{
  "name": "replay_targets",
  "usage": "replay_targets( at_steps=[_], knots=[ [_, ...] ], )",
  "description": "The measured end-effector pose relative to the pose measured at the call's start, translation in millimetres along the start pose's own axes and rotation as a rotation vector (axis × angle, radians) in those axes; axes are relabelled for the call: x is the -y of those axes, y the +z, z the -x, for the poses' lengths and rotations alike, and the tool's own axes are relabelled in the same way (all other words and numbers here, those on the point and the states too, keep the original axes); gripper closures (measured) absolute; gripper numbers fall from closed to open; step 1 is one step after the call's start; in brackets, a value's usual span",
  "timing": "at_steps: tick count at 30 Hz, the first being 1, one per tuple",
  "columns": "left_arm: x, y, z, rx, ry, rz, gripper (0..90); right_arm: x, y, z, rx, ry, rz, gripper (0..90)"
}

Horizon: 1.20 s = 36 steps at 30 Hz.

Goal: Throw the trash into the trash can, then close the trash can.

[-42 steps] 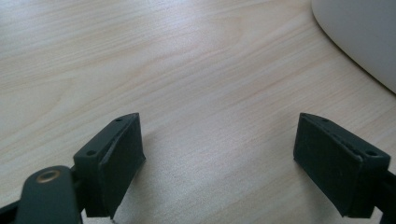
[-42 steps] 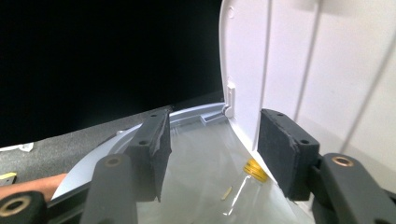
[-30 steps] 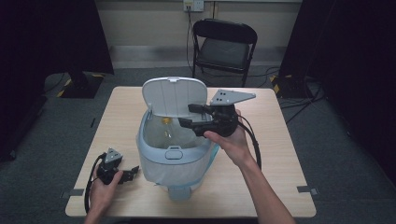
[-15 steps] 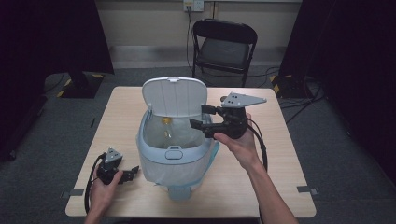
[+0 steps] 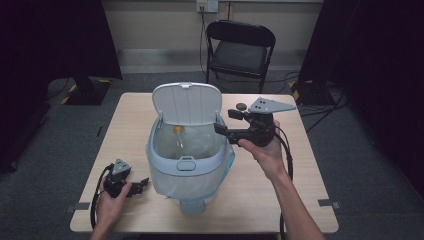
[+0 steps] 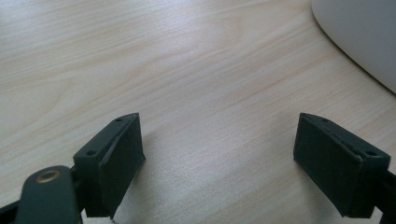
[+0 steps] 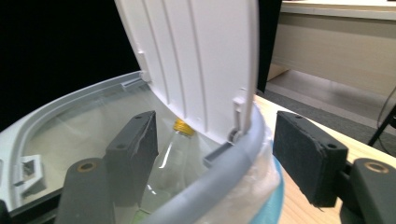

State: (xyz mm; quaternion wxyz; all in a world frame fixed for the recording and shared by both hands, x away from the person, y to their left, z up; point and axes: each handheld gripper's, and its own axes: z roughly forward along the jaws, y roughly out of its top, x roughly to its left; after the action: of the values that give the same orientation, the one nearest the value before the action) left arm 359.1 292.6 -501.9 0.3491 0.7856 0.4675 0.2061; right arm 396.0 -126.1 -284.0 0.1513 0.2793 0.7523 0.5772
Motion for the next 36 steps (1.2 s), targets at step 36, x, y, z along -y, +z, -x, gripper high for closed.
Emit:
replay_targets(
  at_steps=[36],
  knots=[
    [0.0, 0.1, 0.2, 0.0, -0.002, 0.001, 15.2, -6.3, 16.1, 49.3, 0.206, 0.06, -0.008, 18.2]
  ],
)
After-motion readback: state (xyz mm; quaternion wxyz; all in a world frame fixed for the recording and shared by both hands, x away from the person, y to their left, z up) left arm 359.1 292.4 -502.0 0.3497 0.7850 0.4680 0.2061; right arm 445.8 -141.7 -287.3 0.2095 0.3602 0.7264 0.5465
